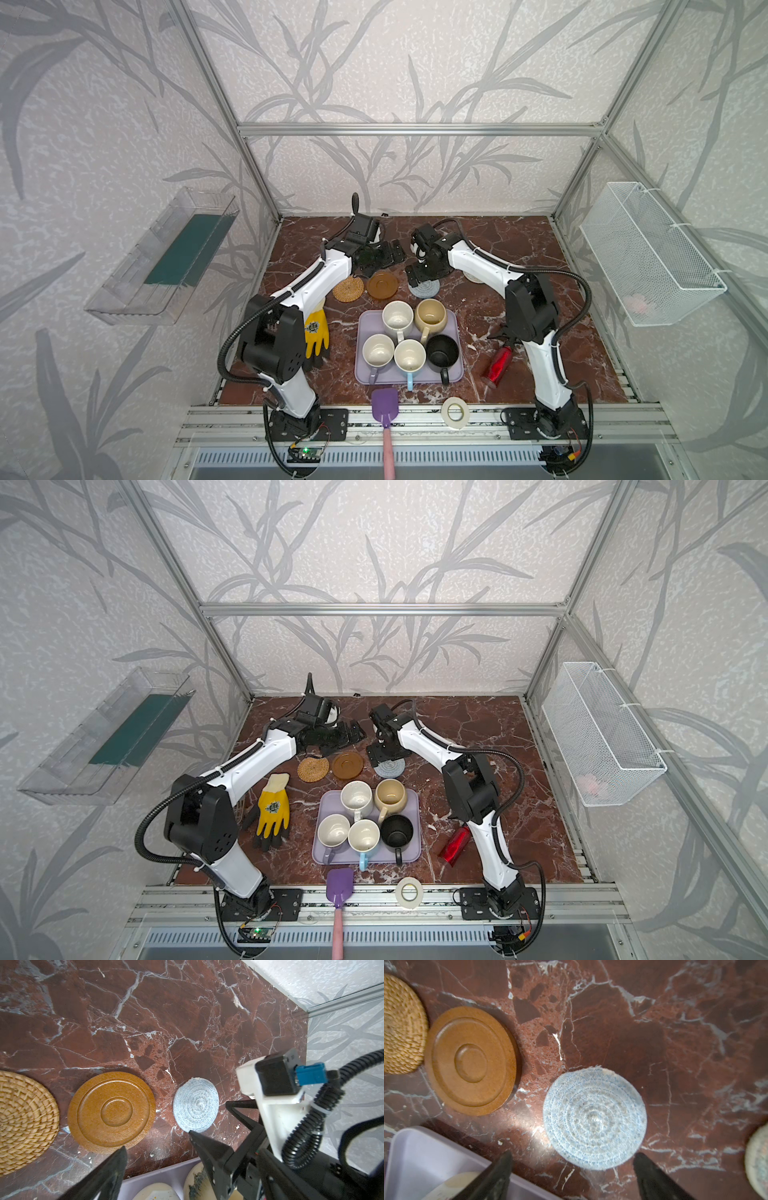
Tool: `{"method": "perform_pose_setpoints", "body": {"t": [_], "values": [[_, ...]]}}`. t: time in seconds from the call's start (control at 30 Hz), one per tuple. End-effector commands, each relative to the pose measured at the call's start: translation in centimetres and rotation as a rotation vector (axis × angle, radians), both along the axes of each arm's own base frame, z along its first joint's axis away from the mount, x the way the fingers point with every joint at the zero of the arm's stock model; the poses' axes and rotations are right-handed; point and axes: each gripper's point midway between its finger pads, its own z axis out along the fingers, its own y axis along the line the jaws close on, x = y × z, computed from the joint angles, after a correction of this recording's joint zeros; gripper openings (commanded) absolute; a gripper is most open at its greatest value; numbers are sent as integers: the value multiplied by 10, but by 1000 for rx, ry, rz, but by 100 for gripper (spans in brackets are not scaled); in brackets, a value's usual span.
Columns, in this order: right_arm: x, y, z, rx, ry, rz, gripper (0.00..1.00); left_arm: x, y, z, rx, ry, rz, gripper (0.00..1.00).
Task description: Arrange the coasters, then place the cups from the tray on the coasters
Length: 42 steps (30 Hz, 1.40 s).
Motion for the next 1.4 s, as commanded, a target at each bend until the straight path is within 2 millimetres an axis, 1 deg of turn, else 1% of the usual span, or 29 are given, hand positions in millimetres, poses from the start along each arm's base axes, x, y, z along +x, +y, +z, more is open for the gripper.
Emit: {"method": "perform_pose_setpoints", "body": {"t": [0.0, 0.13, 0.2, 0.3, 0.43, 0.57, 0.63, 0.7, 0.77, 0.83, 0.87, 1.07, 1.2, 1.37], "values": [[0, -10, 42, 12, -95, -35, 99, -4, 0, 25, -42, -47, 0, 99], [-7, -22, 67, 40, -161, -72, 99, -10, -1, 36, -61, -62, -12, 99], [-10, -28, 74, 52, -201, -90, 99, -13, -1, 40, -64, -69, -14, 99], [-14, -44, 89, 59, -280, -138, 99, -16, 0, 46, -68, -74, -22, 99], [-19, -66, 96, 65, -348, -187, 99, -18, -5, 51, -88, -63, -45, 99], [-22, -91, 79, 60, -218, -268, 99, -21, -9, 56, -107, -62, -62, 99], [-23, -98, 72, 84, -154, -286, 99, -23, -14, 56, -121, -57, -85, 99], [-22, -105, 65, 78, -145, -300, 99, -26, -21, 53, -131, -40, -113, 99], [-19, -111, 61, 56, -161, -295, 99, -29, -26, 49, -128, -31, -130, 99], [-16, -115, 62, 38, -177, -283, 99, -29, -29, 46, -112, -33, -143, 99], [-14, -116, 53, 15, -158, -275, 99, -29, -30, 44, -102, -32, -148, 99], [-8, -125, 38, -42, -163, -240, 99, -27, -42, 35, -100, -8, -170, 99], [3, -134, 31, -55, -142, -252, 99, -21, -45, 33, -90, -13, -164, 99], [17, -139, 29, -78, -146, -247, 99, -10, -48, 37, -89, -39, -149, 99]]}}
